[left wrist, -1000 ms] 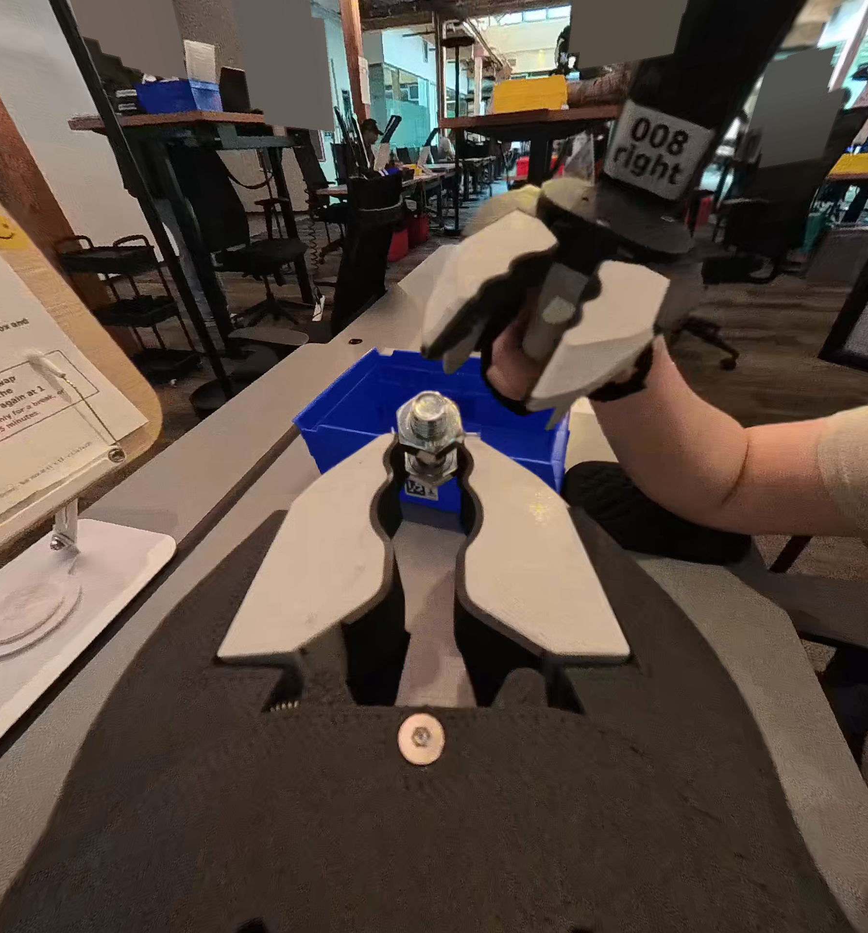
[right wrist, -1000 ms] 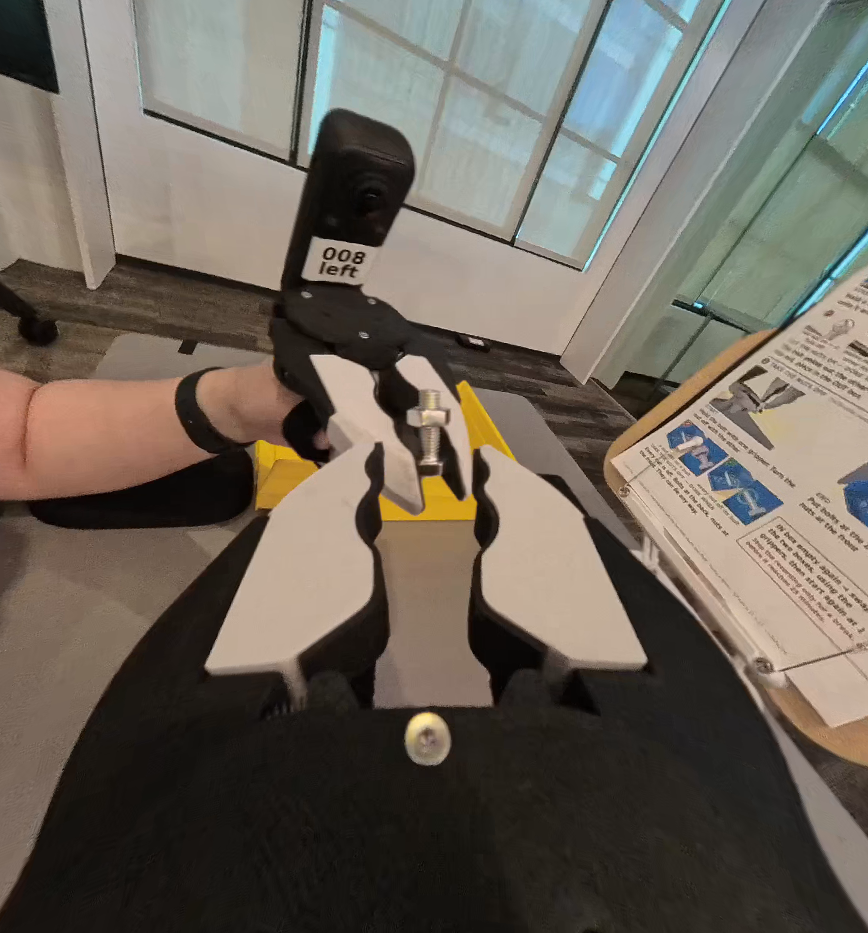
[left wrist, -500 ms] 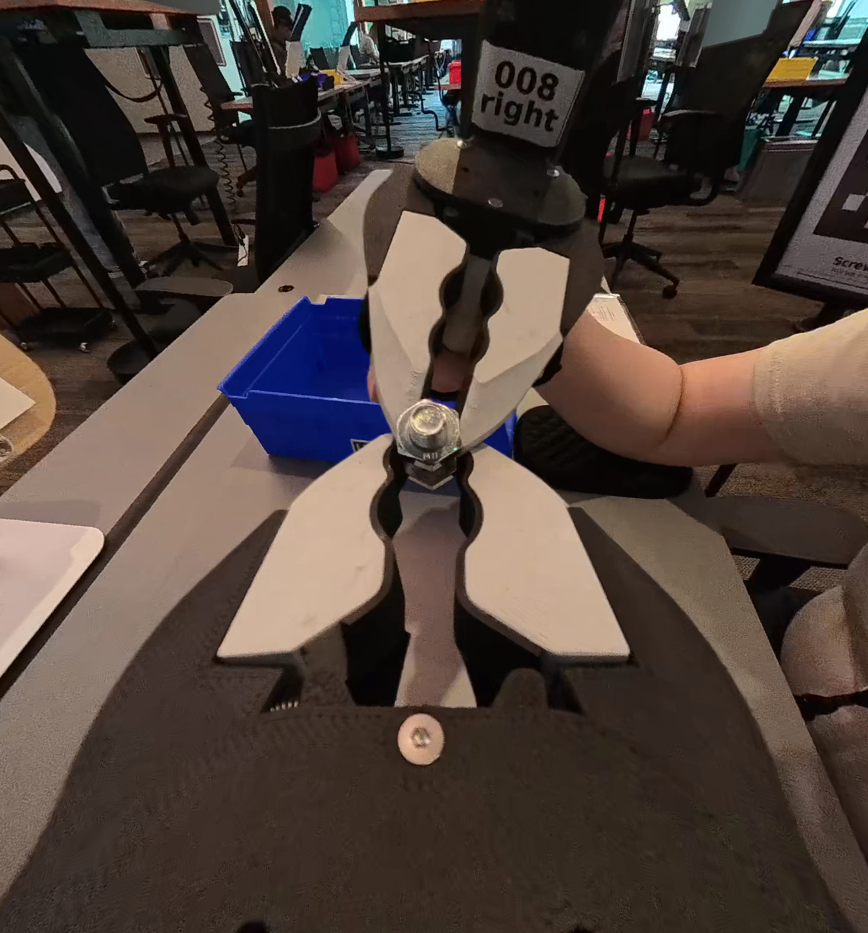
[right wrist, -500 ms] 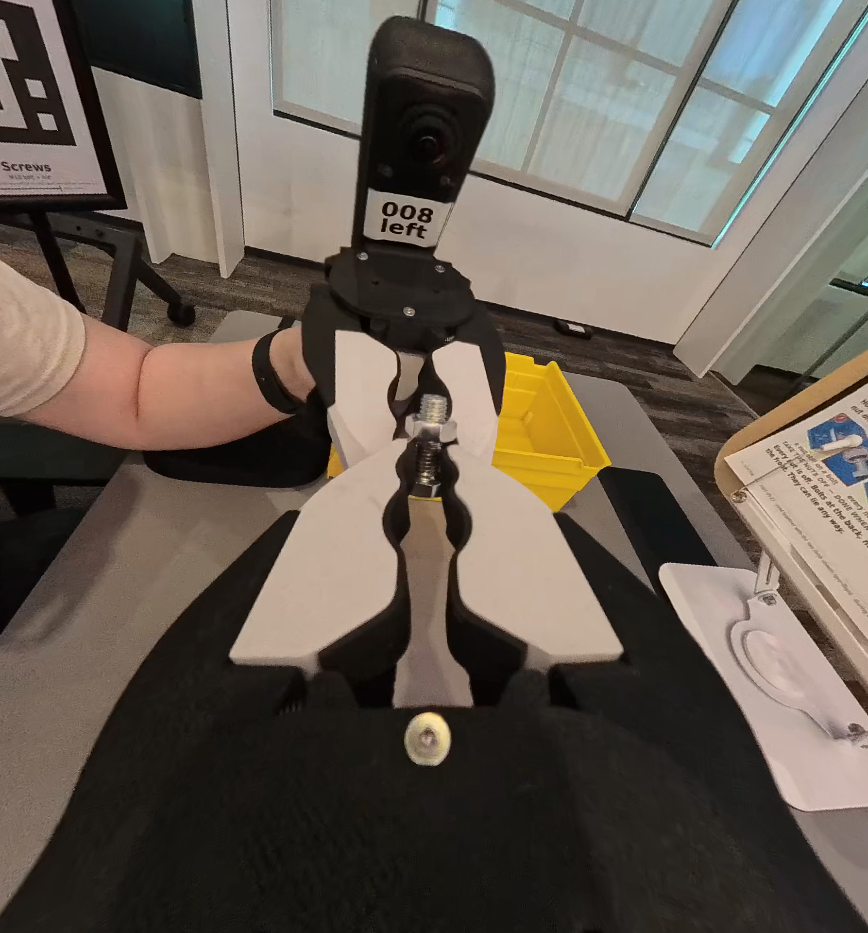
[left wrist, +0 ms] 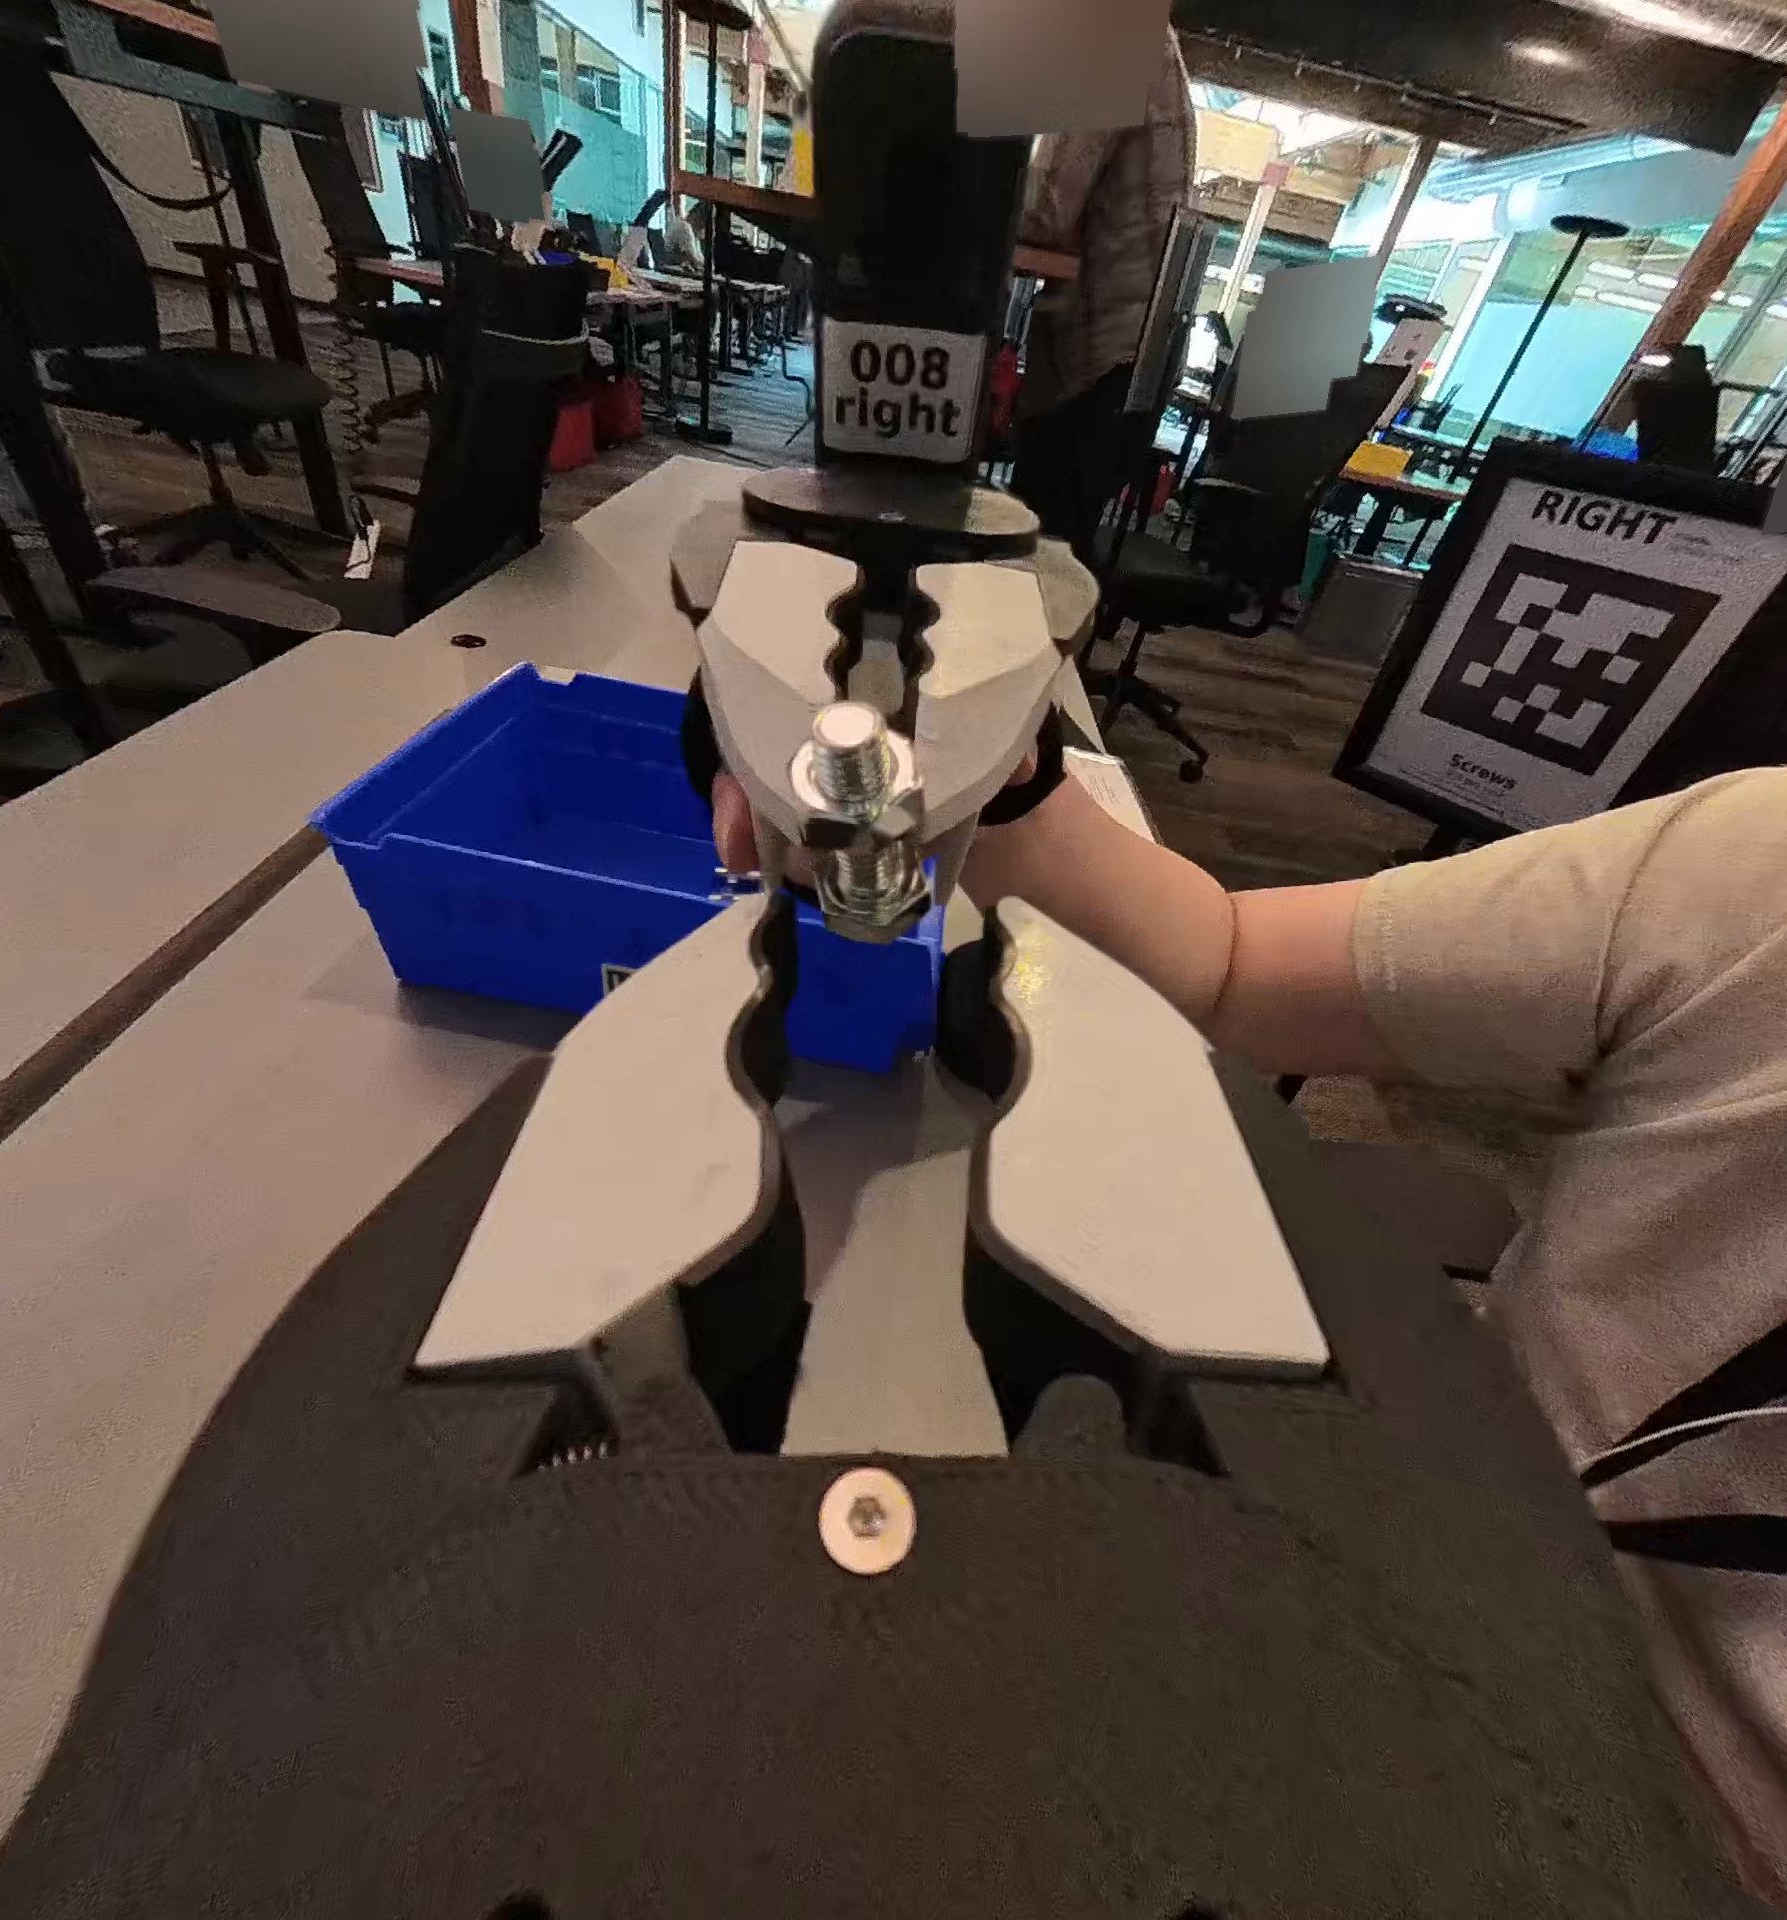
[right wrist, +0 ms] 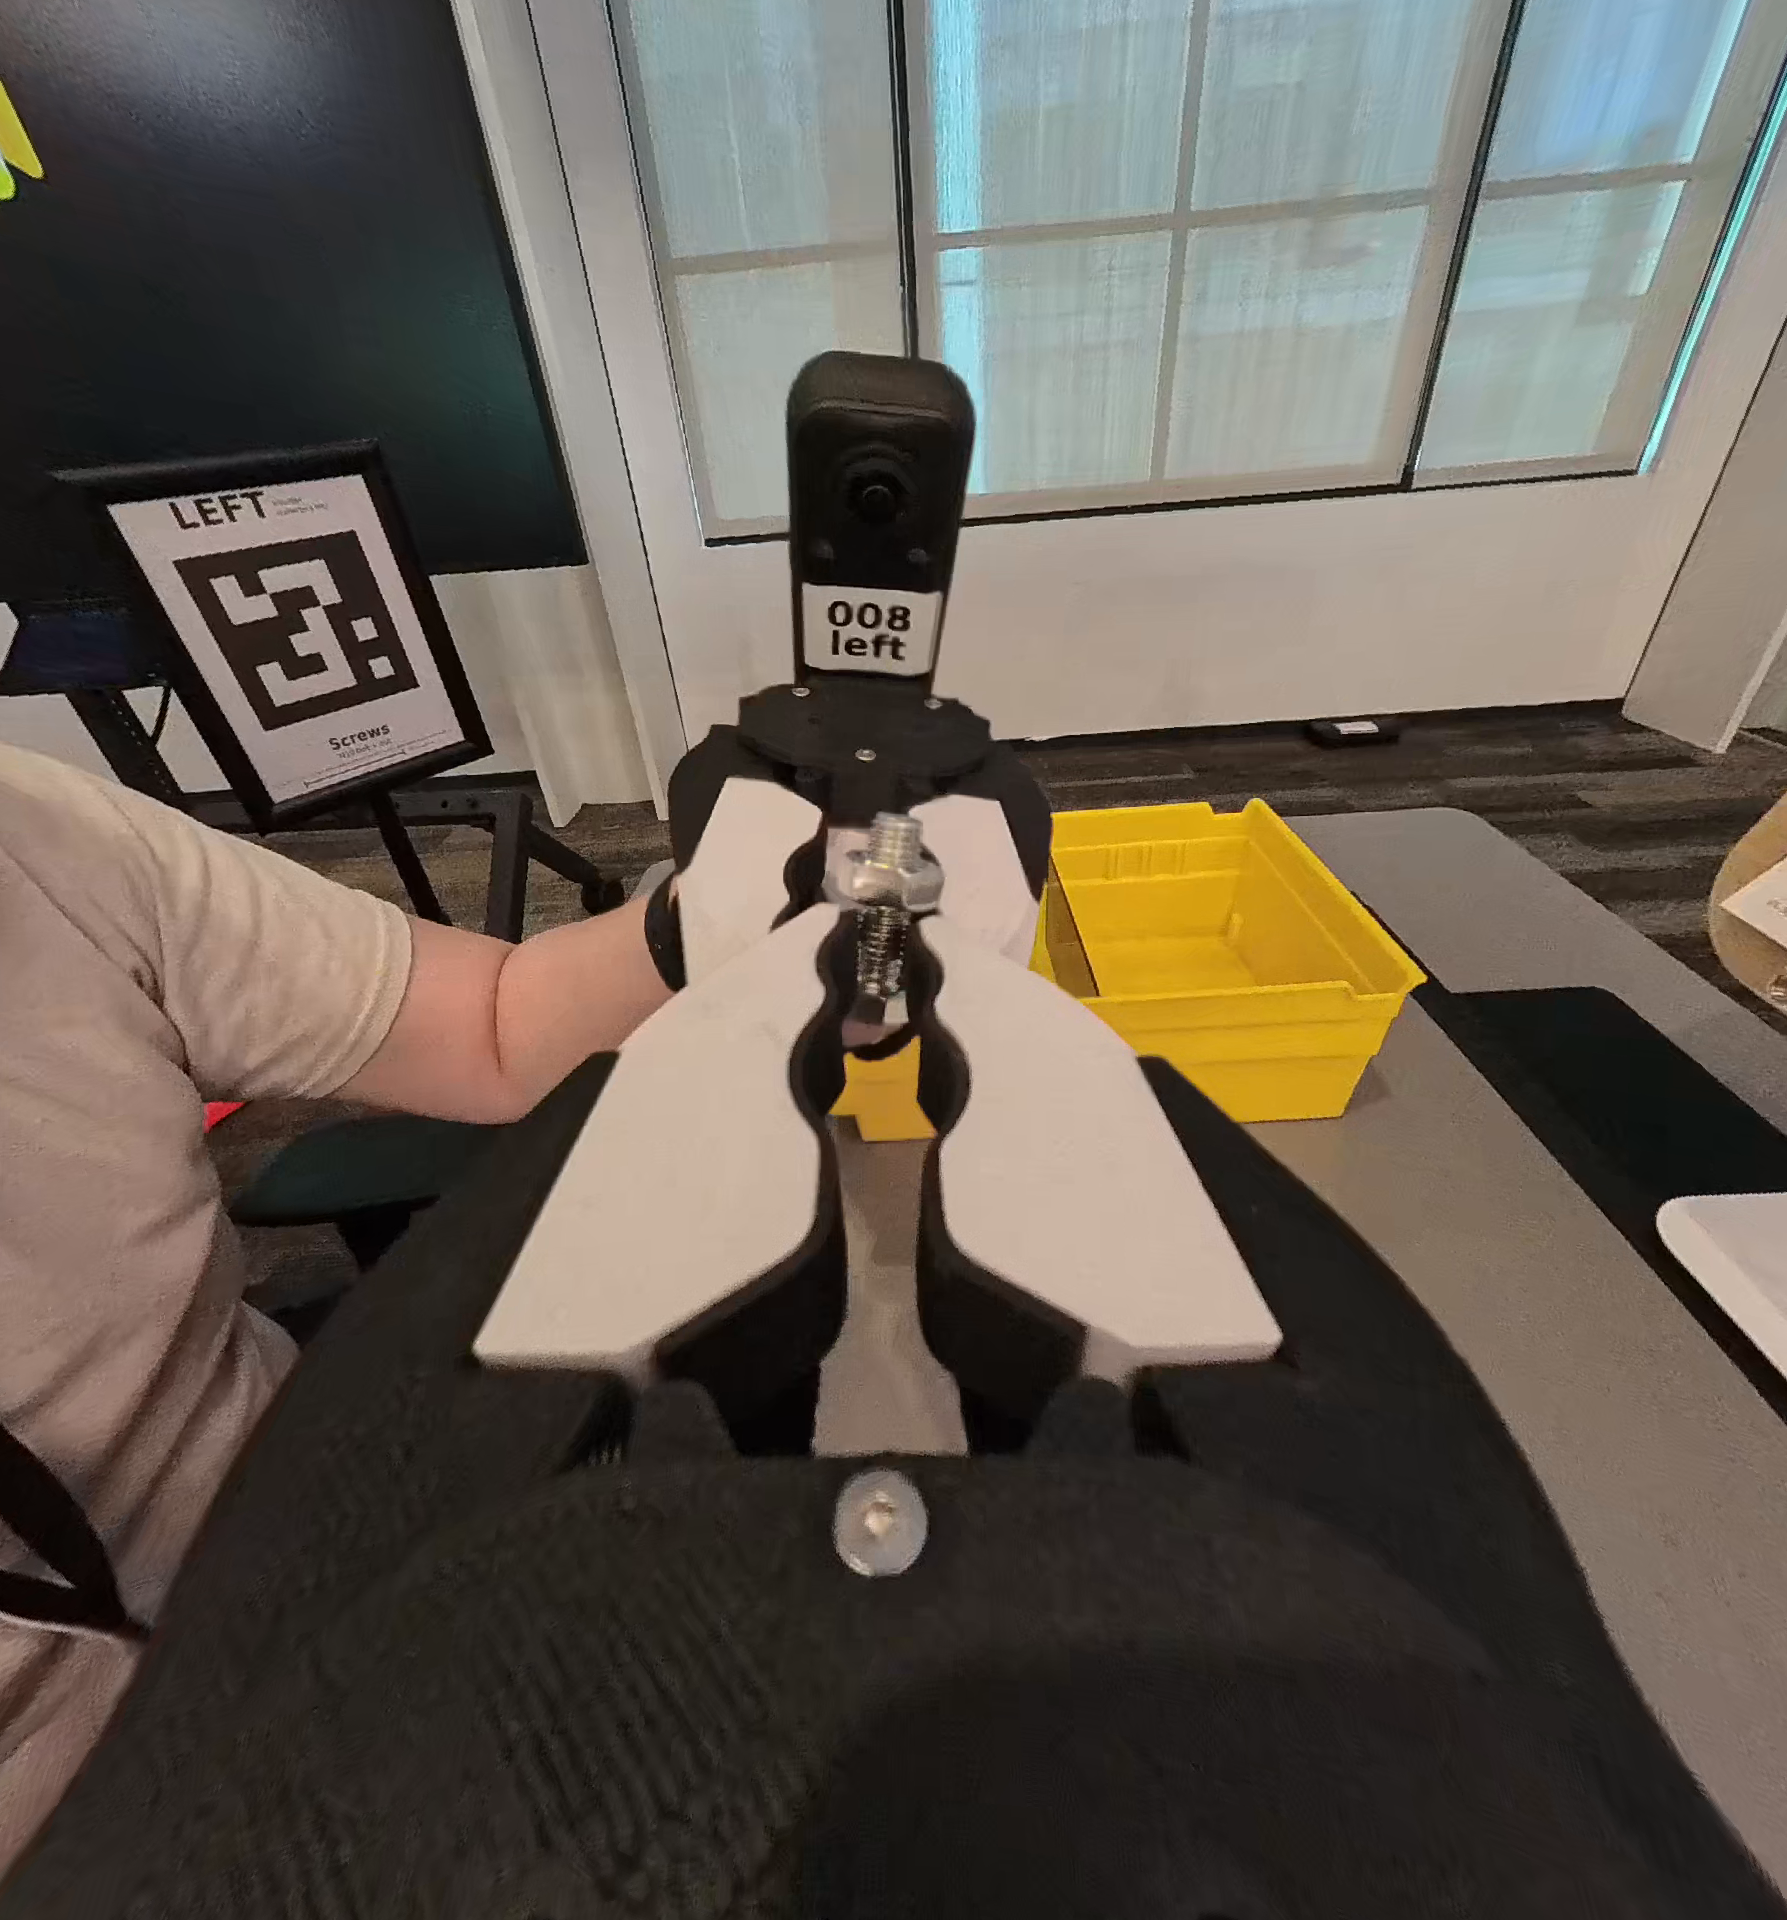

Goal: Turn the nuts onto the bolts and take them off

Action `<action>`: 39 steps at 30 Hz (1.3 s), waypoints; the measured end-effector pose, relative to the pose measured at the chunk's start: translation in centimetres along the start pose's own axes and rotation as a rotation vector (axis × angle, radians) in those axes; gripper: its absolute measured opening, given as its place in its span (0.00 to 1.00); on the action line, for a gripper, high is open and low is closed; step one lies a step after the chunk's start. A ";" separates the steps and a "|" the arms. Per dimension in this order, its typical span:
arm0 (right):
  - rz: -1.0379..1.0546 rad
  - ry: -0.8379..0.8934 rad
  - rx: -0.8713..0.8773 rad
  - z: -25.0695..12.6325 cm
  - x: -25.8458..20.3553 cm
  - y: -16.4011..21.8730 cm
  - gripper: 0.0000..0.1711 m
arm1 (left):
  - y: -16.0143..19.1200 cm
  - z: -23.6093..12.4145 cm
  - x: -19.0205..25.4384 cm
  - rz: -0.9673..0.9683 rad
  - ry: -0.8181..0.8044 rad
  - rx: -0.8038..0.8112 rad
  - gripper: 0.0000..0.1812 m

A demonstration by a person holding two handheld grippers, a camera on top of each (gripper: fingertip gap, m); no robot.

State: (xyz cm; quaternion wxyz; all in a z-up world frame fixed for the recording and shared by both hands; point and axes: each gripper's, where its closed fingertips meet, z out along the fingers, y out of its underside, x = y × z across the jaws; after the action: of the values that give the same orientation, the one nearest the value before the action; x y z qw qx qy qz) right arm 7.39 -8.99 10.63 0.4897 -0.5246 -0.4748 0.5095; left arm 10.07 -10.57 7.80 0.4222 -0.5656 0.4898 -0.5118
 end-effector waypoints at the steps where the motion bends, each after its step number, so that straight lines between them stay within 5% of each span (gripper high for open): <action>1: 0.000 -0.006 -0.006 0.1 -0.1 0.1 0.05 | -0.1 0.1 0.2 -0.011 0.018 0.012 0.17; 2: -0.001 -0.010 -0.012 0.3 -0.1 0.3 0.05 | -0.2 0.2 0.2 -0.021 0.022 0.025 0.11; 8: -0.027 -0.005 -0.052 0.8 -0.4 1.0 0.13 | 0.4 0.3 -0.1 -0.004 -0.008 -0.024 0.10; 13: -0.058 0.031 -0.117 0.3 -0.3 0.9 0.06 | 0.6 0.5 0.1 0.040 -0.029 -0.046 0.10; 17: -0.133 0.226 -0.205 -5.8 0.8 -0.9 0.06 | 0.1 -0.2 0.1 0.017 -0.054 -0.059 0.26; 21: 0.079 0.678 -0.631 -18.1 6.6 6.0 0.06 | -0.6 -1.9 -1.3 0.049 -0.176 -0.064 0.25; 24: 0.417 0.817 -0.895 -24.5 9.1 13.9 0.06 | -0.5 -2.8 -1.6 0.051 -0.204 -0.090 0.24; 30: 0.759 0.644 -1.056 -24.6 9.3 22.6 0.06 | -0.7 -4.3 -2.5 0.058 -0.267 -0.113 0.24; 36: 0.755 0.611 -1.227 -25.6 9.0 25.7 0.07 | -1.0 -5.6 -2.6 0.077 -0.300 -0.122 0.24; 39: 0.812 0.578 -1.160 -24.8 8.7 24.9 0.09 | -1.4 -7.1 -3.3 0.044 -0.352 -0.117 0.30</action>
State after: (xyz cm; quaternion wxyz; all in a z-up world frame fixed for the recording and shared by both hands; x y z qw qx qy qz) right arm 32.44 -2.81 -14.76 0.0149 -0.9435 -0.2892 0.1610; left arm 3.24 -6.96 9.48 0.4787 -0.6591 0.4497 -0.3663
